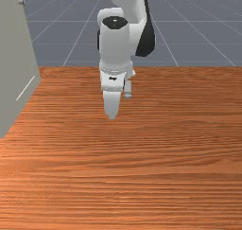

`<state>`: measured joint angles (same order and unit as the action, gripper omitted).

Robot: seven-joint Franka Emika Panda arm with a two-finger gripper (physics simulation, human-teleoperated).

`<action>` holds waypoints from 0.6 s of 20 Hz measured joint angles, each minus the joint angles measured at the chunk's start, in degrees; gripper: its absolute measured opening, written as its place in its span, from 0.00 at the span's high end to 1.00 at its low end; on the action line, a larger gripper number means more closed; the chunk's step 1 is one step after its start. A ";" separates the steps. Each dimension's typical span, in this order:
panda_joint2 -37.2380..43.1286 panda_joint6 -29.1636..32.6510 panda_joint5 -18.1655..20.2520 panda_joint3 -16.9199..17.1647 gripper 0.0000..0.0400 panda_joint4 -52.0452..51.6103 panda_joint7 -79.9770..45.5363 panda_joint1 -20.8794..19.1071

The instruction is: Close the drawer

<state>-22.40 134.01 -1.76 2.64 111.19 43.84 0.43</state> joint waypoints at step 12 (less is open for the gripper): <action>14.62 -23.21 -0.06 0.08 1.00 -15.39 0.59 0.20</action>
<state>-7.77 110.80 -1.82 2.72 95.80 44.42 0.63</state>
